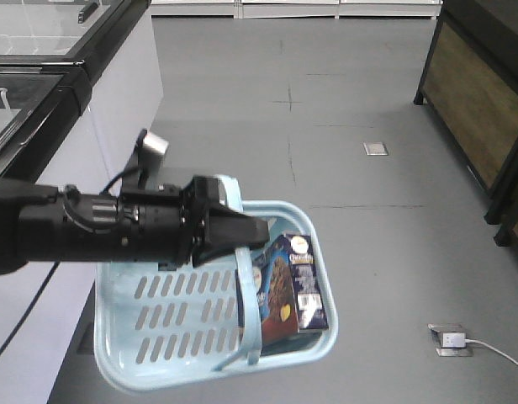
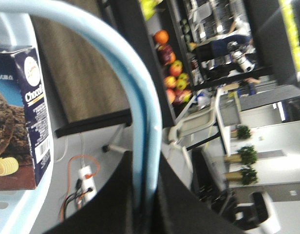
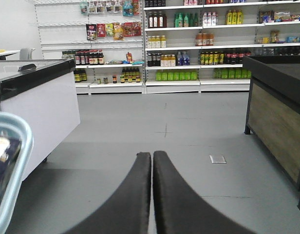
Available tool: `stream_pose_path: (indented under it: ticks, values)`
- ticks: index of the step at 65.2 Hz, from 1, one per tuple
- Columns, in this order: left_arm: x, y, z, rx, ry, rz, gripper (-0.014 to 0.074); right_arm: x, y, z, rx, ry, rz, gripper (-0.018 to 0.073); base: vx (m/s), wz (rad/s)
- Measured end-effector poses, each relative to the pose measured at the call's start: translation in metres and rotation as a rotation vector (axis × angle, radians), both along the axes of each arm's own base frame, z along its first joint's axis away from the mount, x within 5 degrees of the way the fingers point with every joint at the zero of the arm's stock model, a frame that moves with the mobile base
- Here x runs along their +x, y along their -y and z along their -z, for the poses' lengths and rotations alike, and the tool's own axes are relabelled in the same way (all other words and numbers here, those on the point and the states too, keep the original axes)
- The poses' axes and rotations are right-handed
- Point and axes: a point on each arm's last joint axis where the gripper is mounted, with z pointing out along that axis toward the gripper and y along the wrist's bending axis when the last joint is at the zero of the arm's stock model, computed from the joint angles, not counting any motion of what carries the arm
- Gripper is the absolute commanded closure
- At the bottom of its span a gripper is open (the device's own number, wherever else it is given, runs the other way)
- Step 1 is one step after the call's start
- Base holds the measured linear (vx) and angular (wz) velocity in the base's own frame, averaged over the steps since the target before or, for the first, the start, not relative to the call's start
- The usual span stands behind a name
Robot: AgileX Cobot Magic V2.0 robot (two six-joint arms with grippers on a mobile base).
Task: Left arm holds basket, right arm returns cookies
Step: 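Lift the basket with the cookie box and bring it in front of the robot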
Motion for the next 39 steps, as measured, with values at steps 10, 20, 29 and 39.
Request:
stream_pose_path:
  ticks: [10, 20, 29, 39]
  values:
    - [-0.020, -0.002, 0.037, 0.084, -0.051, 0.002, 0.0604, 0.000, 0.000, 0.000, 0.000, 0.000, 0.000, 0.0567, 0.00, 0.00]
    - [-0.034, -0.009, 0.063, 0.147, -0.087, 0.003, 0.0604, 0.000, 0.000, 0.000, 0.000, 0.000, 0.000, 0.0567, 0.00, 0.00]
    - [-0.041, -0.012, 0.072, 0.168, -0.087, 0.017, 0.0604, 0.000, 0.000, 0.000, 0.000, 0.000, 0.000, 0.0567, 0.00, 0.00]
    - [-0.043, -0.012, 0.074, 0.170, -0.082, 0.022, 0.0604, 0.000, 0.000, 0.000, 0.000, 0.000, 0.000, 0.0567, 0.00, 0.00]
